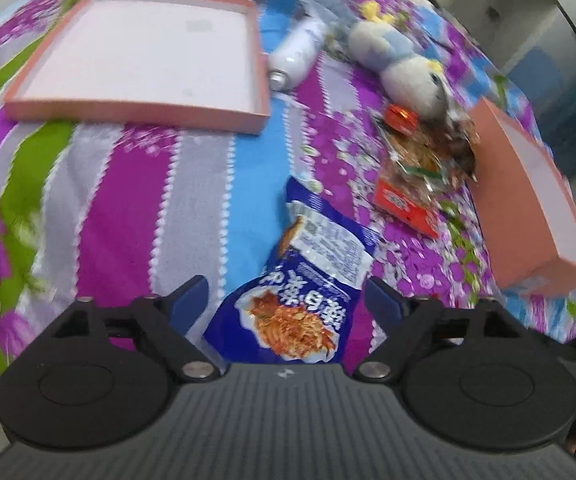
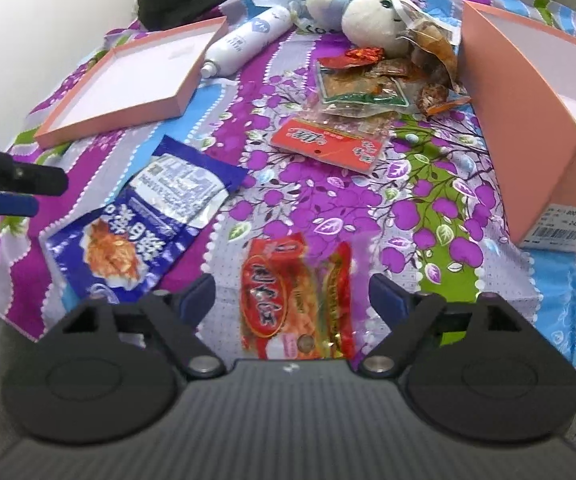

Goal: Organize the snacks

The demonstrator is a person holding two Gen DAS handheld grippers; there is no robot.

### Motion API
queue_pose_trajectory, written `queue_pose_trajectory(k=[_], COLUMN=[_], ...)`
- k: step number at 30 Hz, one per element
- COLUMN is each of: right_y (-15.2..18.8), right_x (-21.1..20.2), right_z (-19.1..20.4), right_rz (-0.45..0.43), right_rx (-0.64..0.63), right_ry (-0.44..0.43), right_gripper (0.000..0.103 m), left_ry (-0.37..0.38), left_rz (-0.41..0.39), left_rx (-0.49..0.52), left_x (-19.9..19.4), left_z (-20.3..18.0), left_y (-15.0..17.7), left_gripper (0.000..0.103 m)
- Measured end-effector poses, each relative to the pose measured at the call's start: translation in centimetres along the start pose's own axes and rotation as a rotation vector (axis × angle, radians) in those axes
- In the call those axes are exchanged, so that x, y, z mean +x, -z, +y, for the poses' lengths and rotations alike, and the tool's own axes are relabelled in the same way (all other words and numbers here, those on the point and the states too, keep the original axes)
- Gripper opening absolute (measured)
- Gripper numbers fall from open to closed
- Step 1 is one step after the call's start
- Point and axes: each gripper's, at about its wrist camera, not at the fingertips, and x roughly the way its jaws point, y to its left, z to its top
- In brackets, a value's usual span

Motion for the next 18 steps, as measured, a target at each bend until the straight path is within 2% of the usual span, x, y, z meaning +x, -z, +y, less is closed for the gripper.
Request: queue_pose_trajectory(k=[4,7,12,15,18], right_y=[0.1,0.3,0.5,0.8,1.0], right_x=[0.9,1.5,2.6,3.1,3.3], right_z=[-0.6,-1.1,-1.7,-1.5,-1.2], right_rz=[0.028,0.044,0.082,0.094,0.08], right_rx=[0.027,0.042,0.058,0.031,0.01], right_ry=[0.013,0.025,0.003,0.0,0.001], right_gripper=[0.085,0.085,0.085,0.087,0.088], left_ry=[-0.003,0.032,0.032,-0.009,-0.019], left_rz=[0.039,0.088,0.125,0.153,0.148], left_rx=[0.146,0.209,0.318,0.377,0.407], left_x=[1.9,3.9,6.9,8.6,9.5], left_z=[-2.1,-3.3,-4.9,-5.5,-5.6], left_y=[-1.1,-1.6,-1.8,-1.5,-1.1], left_gripper=[0.094,0.094,0.094,0.094,0.093])
